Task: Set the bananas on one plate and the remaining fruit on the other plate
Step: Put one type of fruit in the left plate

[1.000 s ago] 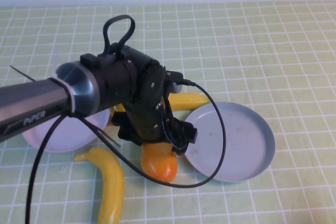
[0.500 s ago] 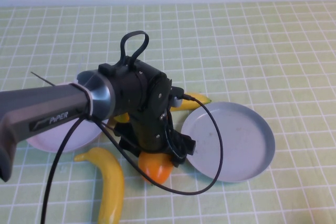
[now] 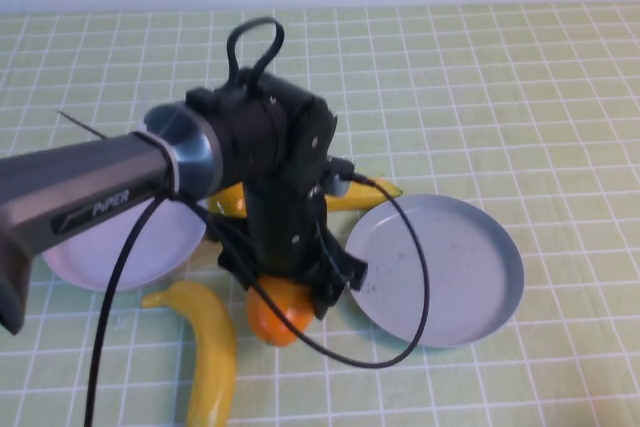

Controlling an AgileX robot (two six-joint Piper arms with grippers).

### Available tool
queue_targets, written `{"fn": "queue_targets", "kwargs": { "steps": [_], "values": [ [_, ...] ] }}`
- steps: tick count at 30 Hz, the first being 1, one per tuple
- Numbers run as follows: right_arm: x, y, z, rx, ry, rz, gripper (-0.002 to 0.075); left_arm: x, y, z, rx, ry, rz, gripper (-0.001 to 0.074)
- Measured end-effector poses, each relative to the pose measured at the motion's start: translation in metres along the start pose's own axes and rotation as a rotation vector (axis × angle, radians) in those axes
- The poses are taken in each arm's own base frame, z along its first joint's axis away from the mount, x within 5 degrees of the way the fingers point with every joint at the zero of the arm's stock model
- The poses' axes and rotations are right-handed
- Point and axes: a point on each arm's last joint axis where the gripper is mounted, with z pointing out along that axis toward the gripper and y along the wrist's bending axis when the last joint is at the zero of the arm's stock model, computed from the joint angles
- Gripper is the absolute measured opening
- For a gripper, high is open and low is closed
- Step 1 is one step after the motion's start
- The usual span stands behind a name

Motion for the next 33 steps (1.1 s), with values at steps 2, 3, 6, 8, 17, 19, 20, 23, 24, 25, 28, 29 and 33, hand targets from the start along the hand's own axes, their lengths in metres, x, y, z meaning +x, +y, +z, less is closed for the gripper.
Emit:
{"fn": "queue_targets", "kwargs": {
  "steps": [2,3,6,8,17,19,20,23,24,25,28,29,33],
  "values": [
    [0.000,0.000,0.000,0.000,0.000,0.000,-0.0016,-0.006,0.000,-0.014,-0.006,-0.010,0.031,0.0553],
    [0.000,0.000,0.000,0.000,0.000,0.000,-0.0016,-0.010,0.000,-0.022,-0.015,-0.035,0.049,0.0553],
    [0.000,0.000,0.000,0.000,0.000,0.000,-0.0016,-0.022,0.009,-0.040,-0.086,-0.114,0.085,0.0553],
    [0.000,0.000,0.000,0.000,0.000,0.000,-0.0016,-0.028,0.023,-0.046,-0.132,-0.139,0.075,0.0553],
    [0.000,0.000,0.000,0.000,0.000,0.001,-0.0015,-0.033,0.126,-0.045,-0.155,-0.105,-0.121,0.0553],
    [0.000,0.000,0.000,0.000,0.000,0.001,-0.0015,-0.030,0.149,-0.045,-0.143,-0.098,-0.169,0.0553],
    [0.000,0.000,0.000,0.000,0.000,0.001,-0.0015,-0.028,0.161,-0.045,-0.143,-0.096,-0.194,0.0553],
    [0.000,0.000,0.000,0.000,0.000,0.001,-0.0016,-0.022,0.190,-0.045,-0.147,-0.090,-0.257,0.0553],
    [0.000,0.000,0.000,0.000,0.000,0.001,-0.0016,-0.020,0.199,-0.045,-0.149,-0.087,-0.278,0.0553],
    [0.000,0.000,0.000,0.000,0.000,0.001,-0.0016,-0.018,0.204,-0.045,-0.150,-0.084,-0.287,0.0553],
    [0.000,0.000,0.000,0.000,0.000,0.001,-0.0016,-0.016,0.217,-0.041,-0.153,-0.069,-0.306,0.0553],
    [0.000,0.000,0.000,0.000,0.000,0.001,-0.0016,-0.015,0.220,-0.038,-0.149,-0.064,-0.315,0.0553],
    [0.000,0.000,0.000,-0.001,0.000,0.002,-0.0016,-0.017,0.223,-0.025,-0.129,-0.028,-0.297,0.0553]
  ]
}}
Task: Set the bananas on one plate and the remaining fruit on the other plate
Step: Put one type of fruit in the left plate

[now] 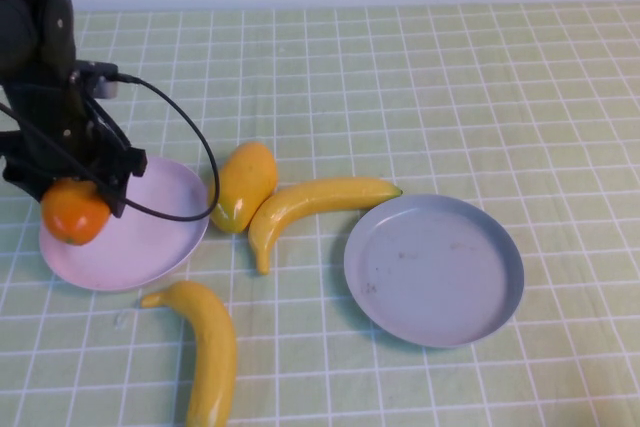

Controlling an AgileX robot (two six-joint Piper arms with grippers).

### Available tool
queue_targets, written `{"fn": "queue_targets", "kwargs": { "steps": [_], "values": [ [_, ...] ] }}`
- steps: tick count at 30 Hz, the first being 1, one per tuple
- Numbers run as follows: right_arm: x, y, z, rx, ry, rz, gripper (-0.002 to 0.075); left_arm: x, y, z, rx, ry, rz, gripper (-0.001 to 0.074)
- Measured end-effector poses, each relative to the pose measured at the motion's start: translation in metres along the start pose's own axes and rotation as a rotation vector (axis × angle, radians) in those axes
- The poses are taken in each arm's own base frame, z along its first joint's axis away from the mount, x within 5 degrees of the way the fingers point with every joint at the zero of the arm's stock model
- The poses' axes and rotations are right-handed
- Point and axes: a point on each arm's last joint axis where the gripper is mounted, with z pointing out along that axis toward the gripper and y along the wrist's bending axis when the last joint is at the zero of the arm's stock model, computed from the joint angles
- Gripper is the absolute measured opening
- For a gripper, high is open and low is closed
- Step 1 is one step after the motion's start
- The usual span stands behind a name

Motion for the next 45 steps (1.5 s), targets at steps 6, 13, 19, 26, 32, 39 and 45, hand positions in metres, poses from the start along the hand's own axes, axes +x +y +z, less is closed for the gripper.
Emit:
{"fn": "queue_targets", "kwargs": {
  "steps": [6,13,19,26,32,39,45],
  "values": [
    [0.000,0.000,0.000,0.000,0.000,0.000,-0.0016,-0.003,-0.003,0.013,0.015,0.023,0.033,0.0578],
    [0.000,0.000,0.000,-0.001,0.000,0.002,-0.0016,-0.003,0.000,0.014,-0.022,0.014,0.047,0.0596],
    [0.000,0.000,0.000,-0.001,0.000,0.002,-0.0016,-0.002,-0.001,0.014,-0.007,0.024,0.037,0.0600],
    [0.000,0.000,0.000,-0.001,0.000,0.002,-0.0016,-0.003,0.002,-0.016,-0.003,-0.054,0.012,0.0600],
    [0.000,0.000,0.000,-0.002,0.000,0.004,-0.0016,0.005,0.005,-0.056,0.018,-0.149,-0.012,0.0600],
    [0.000,0.000,0.000,-0.002,0.000,0.004,-0.0017,0.001,0.000,-0.041,0.048,-0.109,-0.017,0.0601],
    [0.000,0.000,0.000,-0.002,0.000,0.004,-0.0017,-0.006,-0.004,-0.013,0.060,-0.041,0.001,0.0655]
  ]
}}
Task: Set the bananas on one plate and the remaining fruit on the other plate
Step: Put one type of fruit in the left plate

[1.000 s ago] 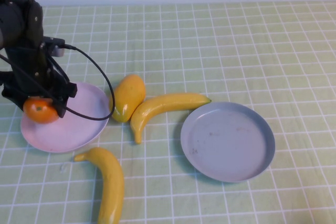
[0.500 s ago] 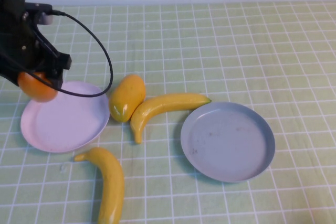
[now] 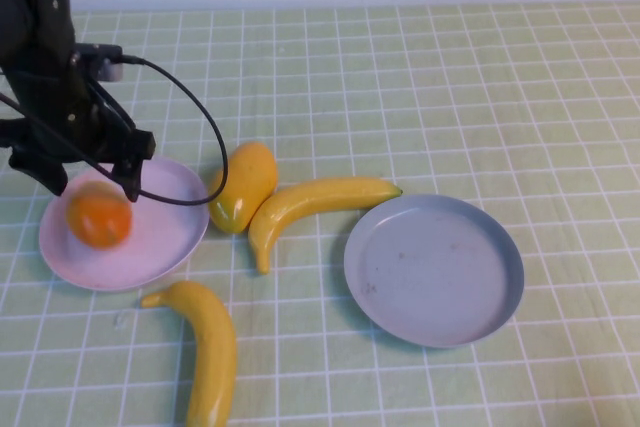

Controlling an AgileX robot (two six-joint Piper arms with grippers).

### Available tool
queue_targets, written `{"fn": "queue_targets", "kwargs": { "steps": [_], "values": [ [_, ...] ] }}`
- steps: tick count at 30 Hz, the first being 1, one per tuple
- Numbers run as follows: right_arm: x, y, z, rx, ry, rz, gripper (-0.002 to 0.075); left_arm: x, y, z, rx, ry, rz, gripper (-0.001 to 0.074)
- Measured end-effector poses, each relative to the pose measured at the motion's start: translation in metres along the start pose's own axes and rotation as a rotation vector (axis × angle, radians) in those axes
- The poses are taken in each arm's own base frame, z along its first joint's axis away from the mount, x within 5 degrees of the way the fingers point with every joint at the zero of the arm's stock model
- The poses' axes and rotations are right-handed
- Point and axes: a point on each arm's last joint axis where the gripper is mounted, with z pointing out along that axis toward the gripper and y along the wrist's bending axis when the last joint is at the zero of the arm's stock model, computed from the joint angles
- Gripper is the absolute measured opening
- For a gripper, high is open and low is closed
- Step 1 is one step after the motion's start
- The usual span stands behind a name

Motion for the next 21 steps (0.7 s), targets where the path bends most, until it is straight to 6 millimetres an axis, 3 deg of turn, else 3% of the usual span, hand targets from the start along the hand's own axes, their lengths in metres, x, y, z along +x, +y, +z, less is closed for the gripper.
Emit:
{"fn": "queue_targets", "kwargs": {
  "steps": [7,13,16,21],
  "values": [
    [0.000,0.000,0.000,0.000,0.000,0.001,-0.0017,-0.001,-0.001,0.008,0.003,0.016,-0.015,0.0668],
    [0.000,0.000,0.000,0.000,0.000,0.000,-0.0017,0.001,-0.013,-0.011,0.146,-0.020,-0.091,0.0668],
    [0.000,0.000,0.000,0.000,0.000,0.000,-0.0017,0.002,-0.031,-0.021,0.194,-0.046,-0.012,0.0666],
    [0.000,0.000,0.000,0.000,0.000,0.000,-0.0017,0.001,-0.080,-0.025,0.218,-0.123,0.199,0.0666]
  ]
}}
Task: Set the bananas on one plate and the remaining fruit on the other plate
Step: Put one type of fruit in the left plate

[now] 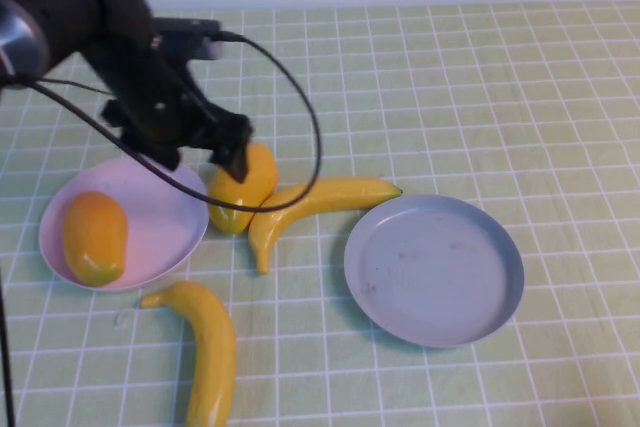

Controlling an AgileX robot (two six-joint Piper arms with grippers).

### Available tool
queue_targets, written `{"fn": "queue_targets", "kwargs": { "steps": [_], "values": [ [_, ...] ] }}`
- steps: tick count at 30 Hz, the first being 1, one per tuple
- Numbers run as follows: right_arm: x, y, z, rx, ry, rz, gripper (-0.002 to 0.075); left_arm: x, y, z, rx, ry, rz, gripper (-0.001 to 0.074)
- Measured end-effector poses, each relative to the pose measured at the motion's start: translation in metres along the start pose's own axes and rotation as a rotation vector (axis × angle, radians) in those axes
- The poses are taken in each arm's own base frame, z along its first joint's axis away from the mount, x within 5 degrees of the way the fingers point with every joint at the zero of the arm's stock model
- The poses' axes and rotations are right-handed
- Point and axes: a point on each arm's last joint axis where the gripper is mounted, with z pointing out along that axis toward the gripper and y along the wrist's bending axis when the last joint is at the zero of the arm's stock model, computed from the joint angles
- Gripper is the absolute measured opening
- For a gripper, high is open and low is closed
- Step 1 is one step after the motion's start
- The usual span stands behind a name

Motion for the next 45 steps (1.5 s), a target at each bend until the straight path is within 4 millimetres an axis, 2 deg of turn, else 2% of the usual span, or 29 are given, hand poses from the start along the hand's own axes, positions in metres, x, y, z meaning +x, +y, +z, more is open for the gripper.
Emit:
{"fn": "queue_targets", "kwargs": {
  "steps": [3,7,13,23,39,42,45],
  "values": [
    [0.000,0.000,0.000,0.000,0.000,0.000,-0.0017,-0.008,-0.026,0.003,0.009,-0.089,0.122,0.0665],
    [0.000,0.000,0.000,0.000,0.000,0.000,-0.0017,-0.014,-0.041,0.004,0.000,-0.161,0.197,0.0663],
    [0.000,0.000,0.000,0.000,0.000,0.000,-0.0017,-0.020,-0.036,0.010,-0.061,-0.194,0.233,0.0662],
    [0.000,0.000,0.000,0.000,0.000,0.000,-0.0017,-0.022,-0.024,0.050,-0.144,-0.107,0.245,0.0662],
    [0.000,0.000,0.000,0.000,0.000,0.000,-0.0017,-0.024,-0.021,0.086,-0.133,-0.079,0.235,0.0662],
    [0.000,0.000,0.000,0.000,0.000,0.000,-0.0017,-0.023,-0.022,0.090,-0.124,-0.071,0.226,0.0627],
    [0.000,0.000,0.000,0.000,0.000,0.000,-0.0017,-0.024,-0.022,0.090,-0.117,-0.069,0.221,0.0543]
  ]
}}
